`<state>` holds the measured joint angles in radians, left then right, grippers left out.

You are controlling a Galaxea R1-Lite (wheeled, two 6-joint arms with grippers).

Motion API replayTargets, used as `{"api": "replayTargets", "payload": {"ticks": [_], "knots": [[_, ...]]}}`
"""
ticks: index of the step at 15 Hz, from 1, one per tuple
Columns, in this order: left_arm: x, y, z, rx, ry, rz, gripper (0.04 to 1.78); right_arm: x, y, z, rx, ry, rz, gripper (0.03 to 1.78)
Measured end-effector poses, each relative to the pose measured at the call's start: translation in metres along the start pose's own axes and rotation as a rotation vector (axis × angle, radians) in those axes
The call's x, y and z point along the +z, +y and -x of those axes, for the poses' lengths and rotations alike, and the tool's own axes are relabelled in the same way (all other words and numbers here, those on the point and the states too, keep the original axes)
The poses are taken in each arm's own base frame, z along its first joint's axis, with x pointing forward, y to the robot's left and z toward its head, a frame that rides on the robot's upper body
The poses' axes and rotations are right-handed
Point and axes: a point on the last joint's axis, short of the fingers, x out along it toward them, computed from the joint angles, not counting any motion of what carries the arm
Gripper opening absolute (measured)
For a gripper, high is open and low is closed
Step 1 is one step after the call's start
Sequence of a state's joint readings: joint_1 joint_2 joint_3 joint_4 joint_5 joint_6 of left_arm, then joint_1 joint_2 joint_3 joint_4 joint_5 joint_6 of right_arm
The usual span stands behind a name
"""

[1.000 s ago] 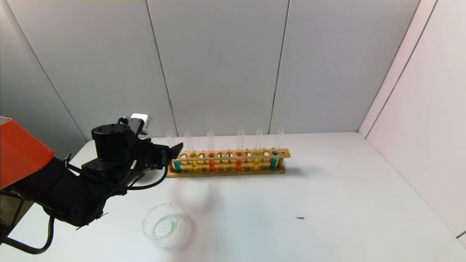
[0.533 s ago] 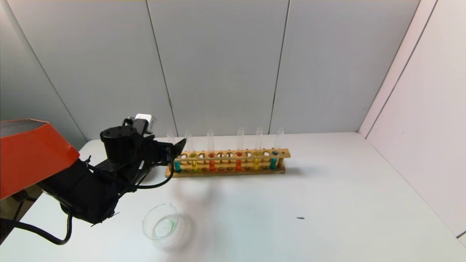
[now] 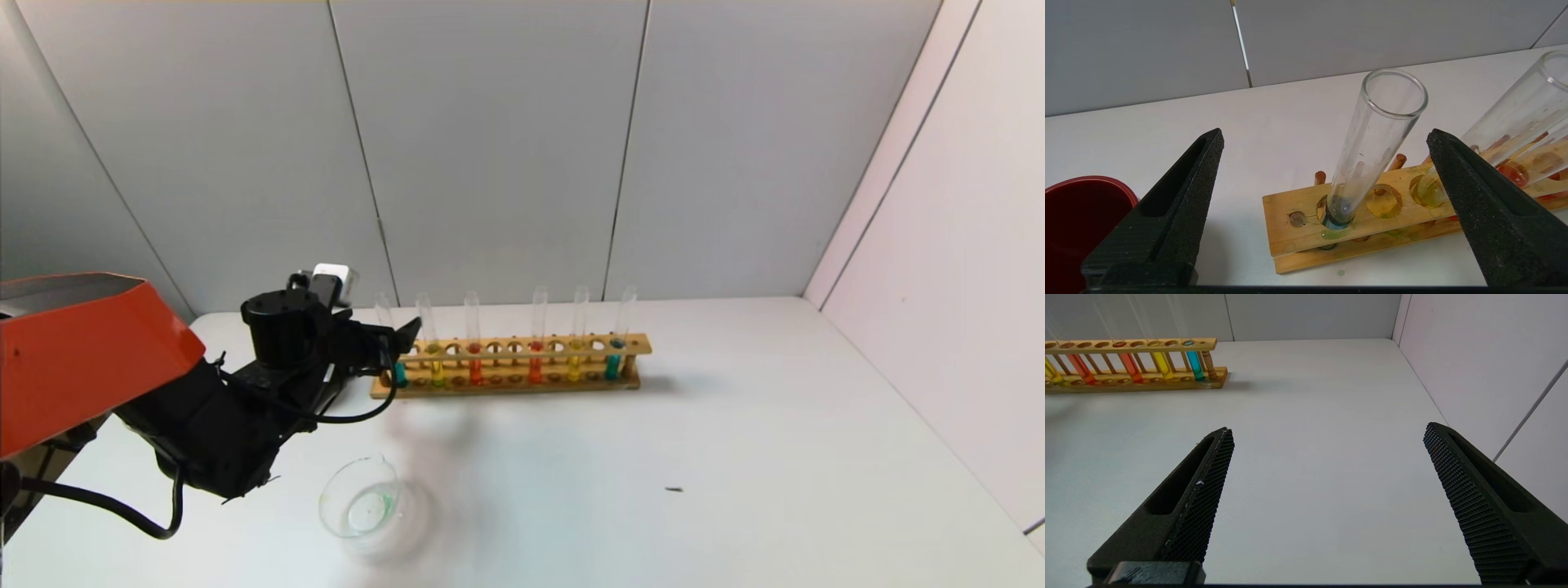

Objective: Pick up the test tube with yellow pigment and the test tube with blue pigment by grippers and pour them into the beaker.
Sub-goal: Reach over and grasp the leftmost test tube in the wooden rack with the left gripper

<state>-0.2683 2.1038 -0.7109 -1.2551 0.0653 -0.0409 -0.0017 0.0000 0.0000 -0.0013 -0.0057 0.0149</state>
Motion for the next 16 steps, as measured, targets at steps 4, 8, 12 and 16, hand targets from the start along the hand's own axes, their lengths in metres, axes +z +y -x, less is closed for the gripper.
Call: {"api": "replayTargets", "payload": {"ticks": [4, 8, 12, 16], "knots": [[0.0002, 0.0004, -0.0026, 0.001, -0.01, 0.001, 1.59, 0.0, 0.0, 0.0, 0.0, 0.0, 0.0, 1.7], [-0.0016, 0.0003, -0.0043, 0.001, -0.023, 0.0, 1.03, 0.0, 0.0, 0.0, 0.0, 0.0, 0.0, 1.7], [-0.0035, 0.0003, -0.0051, 0.0, -0.019, 0.0, 0.36, 0.0, 0.0, 0.0, 0.0, 0.0, 0.0, 1.7], [-0.0047, 0.0007, -0.0048, -0.001, -0.015, 0.0, 0.31, 0.0, 0.0, 0.0, 0.0, 0.0, 0.0, 1.7]]}}
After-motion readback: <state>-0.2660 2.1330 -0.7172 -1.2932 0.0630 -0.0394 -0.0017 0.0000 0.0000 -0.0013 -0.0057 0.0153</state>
